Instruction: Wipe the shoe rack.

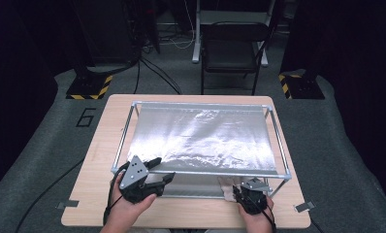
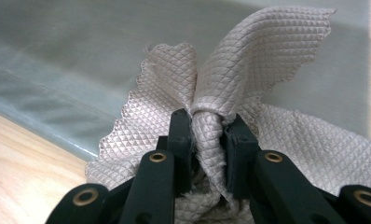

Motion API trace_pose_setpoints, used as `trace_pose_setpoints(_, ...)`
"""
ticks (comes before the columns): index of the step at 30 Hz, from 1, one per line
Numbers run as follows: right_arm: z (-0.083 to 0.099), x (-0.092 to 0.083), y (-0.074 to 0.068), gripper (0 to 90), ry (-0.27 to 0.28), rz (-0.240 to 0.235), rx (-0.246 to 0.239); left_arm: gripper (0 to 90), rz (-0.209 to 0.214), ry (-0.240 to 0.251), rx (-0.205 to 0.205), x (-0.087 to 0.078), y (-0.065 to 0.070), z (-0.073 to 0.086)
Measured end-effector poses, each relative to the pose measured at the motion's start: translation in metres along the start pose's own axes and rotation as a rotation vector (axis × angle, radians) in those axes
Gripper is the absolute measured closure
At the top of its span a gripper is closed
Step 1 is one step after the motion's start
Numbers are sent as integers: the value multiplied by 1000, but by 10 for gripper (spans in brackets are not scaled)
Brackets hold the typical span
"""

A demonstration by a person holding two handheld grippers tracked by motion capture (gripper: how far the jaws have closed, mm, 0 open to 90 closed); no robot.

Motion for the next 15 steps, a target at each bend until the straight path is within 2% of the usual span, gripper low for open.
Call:
trace_pose_setpoints(3, -1, 4, -5, 759, 1, 8, -11, 362, 0, 1, 1, 0, 0, 0)
trace_pose_setpoints(4, -3, 7, -13, 759, 1, -21, 11, 361, 1, 1, 1, 0, 0, 0)
trace_pose_setpoints(5, -3, 7, -13, 759, 1, -21, 11, 361, 1, 1, 1, 0, 0, 0)
trace_pose_setpoints(6, -4, 10, -16, 759, 0, -34, -9, 361, 0, 1, 0, 0, 0, 0)
trace_pose_setpoints(7, -6, 15, -25, 760, 0, -46, -15, 362, 0, 1, 1, 0, 0, 0)
trace_pose_setpoints(8, -6, 15, -25, 760, 0, -46, -15, 362, -1, 2, 1, 0, 0, 0)
trace_pose_setpoints(9, -7, 19, -30, 760, -1, -78, 3, 362, 0, 2, 1, 0, 0, 0)
trace_pose_setpoints(11, -11, 26, -40, 761, 4, -81, -49, 361, 0, 3, 2, 0, 0, 0)
trace_pose_setpoints(12, -12, 28, -43, 761, -12, -81, -61, 362, -2, 6, 3, 0, 0, 1)
trace_pose_setpoints(13, -12, 28, -43, 761, -12, -81, -61, 361, -2, 6, 3, 0, 0, 1)
trace_pose_setpoints(14, -12, 34, -51, 761, -1, -114, -33, 362, -2, 7, 3, 0, 0, 1)
trace_pose_setpoints(15, -12, 34, -51, 761, -1, -114, -33, 361, -2, 7, 3, 0, 0, 1)
Point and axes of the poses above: each handheld gripper's, and its own axes: x roughly forward along the jaws, z roughly out of its underside, y roughly to its right, the point moved 2 cm from there along x, roughly forward along the jaws, and after that the axes turned 12 degrees about y, right-handed, at the moved point
